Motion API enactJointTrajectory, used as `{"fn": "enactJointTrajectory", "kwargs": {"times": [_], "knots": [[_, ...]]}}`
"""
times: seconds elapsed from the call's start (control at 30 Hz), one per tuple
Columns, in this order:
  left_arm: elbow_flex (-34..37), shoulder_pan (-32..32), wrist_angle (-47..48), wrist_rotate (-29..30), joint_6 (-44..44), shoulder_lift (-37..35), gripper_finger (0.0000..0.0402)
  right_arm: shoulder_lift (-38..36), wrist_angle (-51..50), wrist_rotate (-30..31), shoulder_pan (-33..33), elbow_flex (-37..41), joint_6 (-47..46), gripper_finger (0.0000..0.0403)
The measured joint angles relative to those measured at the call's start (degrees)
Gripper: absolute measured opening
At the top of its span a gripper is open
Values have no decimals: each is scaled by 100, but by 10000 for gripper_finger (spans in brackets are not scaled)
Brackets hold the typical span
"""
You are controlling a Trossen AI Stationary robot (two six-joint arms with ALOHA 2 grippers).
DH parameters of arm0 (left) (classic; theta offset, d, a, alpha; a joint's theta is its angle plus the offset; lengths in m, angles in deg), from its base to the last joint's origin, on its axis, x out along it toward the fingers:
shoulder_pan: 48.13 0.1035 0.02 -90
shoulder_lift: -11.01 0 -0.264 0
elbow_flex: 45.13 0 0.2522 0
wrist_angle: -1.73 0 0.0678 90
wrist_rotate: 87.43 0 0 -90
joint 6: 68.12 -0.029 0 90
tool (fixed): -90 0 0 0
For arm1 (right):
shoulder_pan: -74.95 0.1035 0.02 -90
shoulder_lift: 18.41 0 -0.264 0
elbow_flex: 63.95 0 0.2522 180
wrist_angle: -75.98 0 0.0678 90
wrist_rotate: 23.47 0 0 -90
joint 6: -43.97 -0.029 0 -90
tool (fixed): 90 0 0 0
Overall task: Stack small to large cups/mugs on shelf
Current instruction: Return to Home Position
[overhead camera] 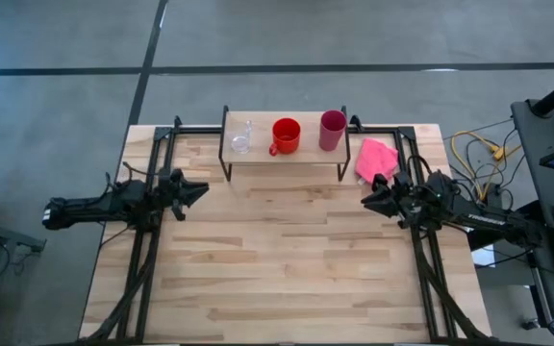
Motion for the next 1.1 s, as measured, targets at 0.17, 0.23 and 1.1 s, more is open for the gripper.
{"fn": "enactJointTrajectory", "kwargs": {"times": [0.17,0.23,1.1], "knots": [[433,0,-919,-131,-204,0,58,1,73,0,0,0,-16,85],[447,0,-918,-155,-221,2,58,2,69,0,0,0,-17,82],[460,0,-570,-446,-362,181,58,23,-1090,-18,2,0,-39,75]]}}
